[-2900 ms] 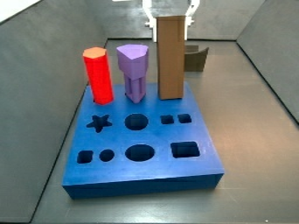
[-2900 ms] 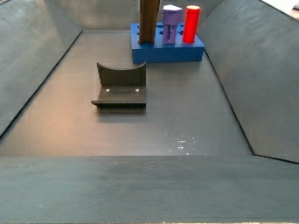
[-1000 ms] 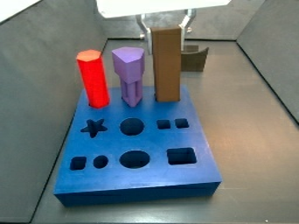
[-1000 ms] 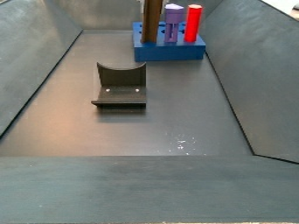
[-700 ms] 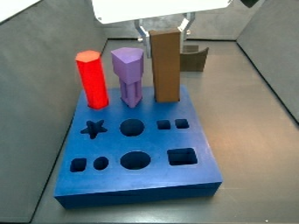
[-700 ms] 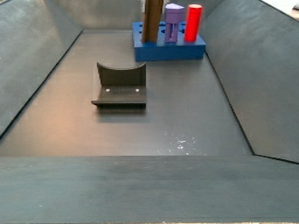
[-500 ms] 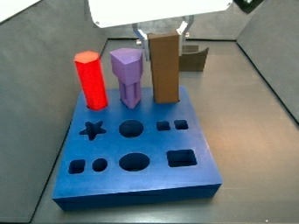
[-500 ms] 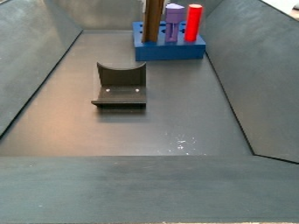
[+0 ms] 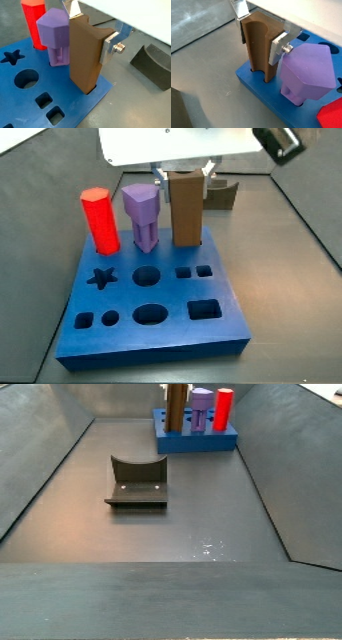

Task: Pick up the arch object. Move up. Place the arch object on the fixture. Regrasp the arch object. Rotate the arch object. Move to above the board. Insert the arch object.
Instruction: Insert the arch object.

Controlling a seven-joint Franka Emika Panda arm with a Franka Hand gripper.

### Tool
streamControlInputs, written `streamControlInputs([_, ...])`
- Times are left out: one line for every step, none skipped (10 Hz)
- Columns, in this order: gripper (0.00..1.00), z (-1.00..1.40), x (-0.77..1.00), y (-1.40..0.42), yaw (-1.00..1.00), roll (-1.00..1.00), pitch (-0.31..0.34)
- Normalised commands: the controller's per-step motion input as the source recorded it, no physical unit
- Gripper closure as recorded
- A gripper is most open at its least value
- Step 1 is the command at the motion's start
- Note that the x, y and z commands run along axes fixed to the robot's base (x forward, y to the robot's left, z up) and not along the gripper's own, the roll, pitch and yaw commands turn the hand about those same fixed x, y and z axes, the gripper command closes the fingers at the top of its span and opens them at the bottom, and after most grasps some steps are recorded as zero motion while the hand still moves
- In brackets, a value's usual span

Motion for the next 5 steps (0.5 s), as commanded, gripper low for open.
streamControlInputs([1.00,-0.32,0.39,-0.60,0.00,0.41,0.247])
streamControlInputs([1.00,-0.32,0.45,-0.57,0.00,0.39,0.274])
streamControlInputs([1.00,-0.39,0.49,-0.50,0.00,0.35,0.274])
streamControlInputs([1.00,0.00,0.00,0.05,0.00,-0.04,-0.041])
streamControlInputs([1.00,0.00,0.00,0.00,0.00,0.00,-0.029])
